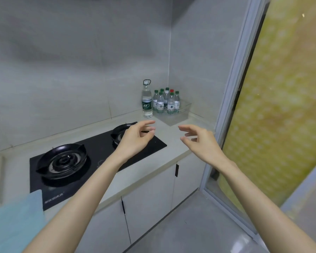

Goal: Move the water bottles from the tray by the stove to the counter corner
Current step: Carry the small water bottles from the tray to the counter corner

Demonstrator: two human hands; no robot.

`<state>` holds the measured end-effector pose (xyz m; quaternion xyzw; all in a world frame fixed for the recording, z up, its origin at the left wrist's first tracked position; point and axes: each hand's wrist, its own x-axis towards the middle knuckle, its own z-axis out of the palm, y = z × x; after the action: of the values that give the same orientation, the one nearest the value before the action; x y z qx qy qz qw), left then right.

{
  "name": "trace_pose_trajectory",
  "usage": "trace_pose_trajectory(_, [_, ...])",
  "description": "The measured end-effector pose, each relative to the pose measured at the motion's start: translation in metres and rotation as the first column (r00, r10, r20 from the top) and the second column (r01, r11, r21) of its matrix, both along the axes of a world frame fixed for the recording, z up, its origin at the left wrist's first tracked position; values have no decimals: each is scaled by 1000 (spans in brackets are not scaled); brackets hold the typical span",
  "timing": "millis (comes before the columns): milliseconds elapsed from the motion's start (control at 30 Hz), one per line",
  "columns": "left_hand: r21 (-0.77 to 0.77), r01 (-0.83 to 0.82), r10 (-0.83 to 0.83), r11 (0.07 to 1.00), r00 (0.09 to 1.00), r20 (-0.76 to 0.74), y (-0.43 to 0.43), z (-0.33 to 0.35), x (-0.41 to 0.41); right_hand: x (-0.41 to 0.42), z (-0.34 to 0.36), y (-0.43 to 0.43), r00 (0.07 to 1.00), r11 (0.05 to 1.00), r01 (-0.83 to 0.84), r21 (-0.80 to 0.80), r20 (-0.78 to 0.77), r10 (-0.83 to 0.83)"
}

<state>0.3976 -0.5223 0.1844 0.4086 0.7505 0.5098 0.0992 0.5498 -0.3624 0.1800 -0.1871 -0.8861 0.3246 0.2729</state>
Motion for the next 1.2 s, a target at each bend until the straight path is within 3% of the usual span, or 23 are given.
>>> trace_pose_trajectory(333, [-29, 4, -4, 1000, 1000, -4, 180, 3, -111, -108, 8, 177, 999, 1000, -13, 25, 35, 12])
trace_pose_trajectory(1033, [-127, -36, 47, 991, 995, 82, 412, -63, -303, -300, -31, 402, 992, 999, -27, -38, 119, 31])
trace_pose_trajectory(1200, [-240, -54, 69, 969, 996, 54, 455, -89, -352, -361, -35, 454, 988, 995, -19, -102, 151, 34])
